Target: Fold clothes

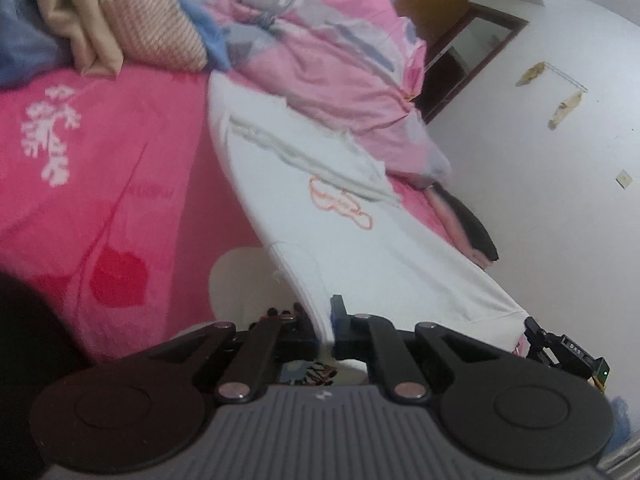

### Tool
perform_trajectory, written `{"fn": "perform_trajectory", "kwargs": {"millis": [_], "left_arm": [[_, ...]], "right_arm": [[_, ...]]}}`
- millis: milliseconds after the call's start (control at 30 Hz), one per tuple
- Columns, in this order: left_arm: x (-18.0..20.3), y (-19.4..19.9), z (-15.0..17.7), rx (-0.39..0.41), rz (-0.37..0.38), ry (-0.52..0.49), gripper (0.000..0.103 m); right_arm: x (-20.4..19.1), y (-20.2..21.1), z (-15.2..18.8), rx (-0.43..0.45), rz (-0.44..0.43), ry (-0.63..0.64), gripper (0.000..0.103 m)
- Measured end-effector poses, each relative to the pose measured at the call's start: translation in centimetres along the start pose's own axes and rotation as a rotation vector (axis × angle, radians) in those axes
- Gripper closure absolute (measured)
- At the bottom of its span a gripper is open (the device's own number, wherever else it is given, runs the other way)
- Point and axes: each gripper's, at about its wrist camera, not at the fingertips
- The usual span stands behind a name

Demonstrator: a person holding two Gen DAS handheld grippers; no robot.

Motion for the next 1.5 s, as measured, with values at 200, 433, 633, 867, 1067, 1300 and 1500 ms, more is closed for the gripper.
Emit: {"fn": "perform_trajectory", "kwargs": {"millis": [200,433,633,867,1067,1300,1500], "left_arm": [[1.9,3.3,1.6,0.007,0.008,-0.043,0.098],[2.6,6.7,4.2,0.065,0.056,-0.074,0.103],[0.9,4.6,5.2,-0.017,0.041,-0.045,0.101],[-1.7,1.8,5.6,-0.060,-0.124,-0.047,0.050],[-2.8,-2.4,5.3,-0.157,-0.264,-0.123,0.044],[-4.2,-6.2,5.3,-0.228,-0.341,-0.189,0.044],[-5.4,-7.3,4.9,-0.238,-0.314,-0.188,0.044]], "right_arm": [[-1.7,3.7,1.7,0.059,-0.026,0.017,0.099],[-3.7,7.9,3.7,0.127,-0.057,0.036,0.103],[-2.3,8.8,4.5,0.105,0.000,-0.049,0.103],[-1.8,5.8,4.4,-0.017,0.123,-0.026,0.097],[-1.0,3.3,4.0,-0.114,0.217,-0.015,0.077],[0.3,1.1,3.4,-0.189,0.287,-0.034,0.075],[1.1,-0.1,3.1,-0.210,0.306,-0.063,0.074]]}}
Point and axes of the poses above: each gripper's, at about its wrist camera, not at the fingertips, and y roughly against the way its jaws point, x to its right, z to its underside, and after that the axes turned 7 degrees about -x, right-handed
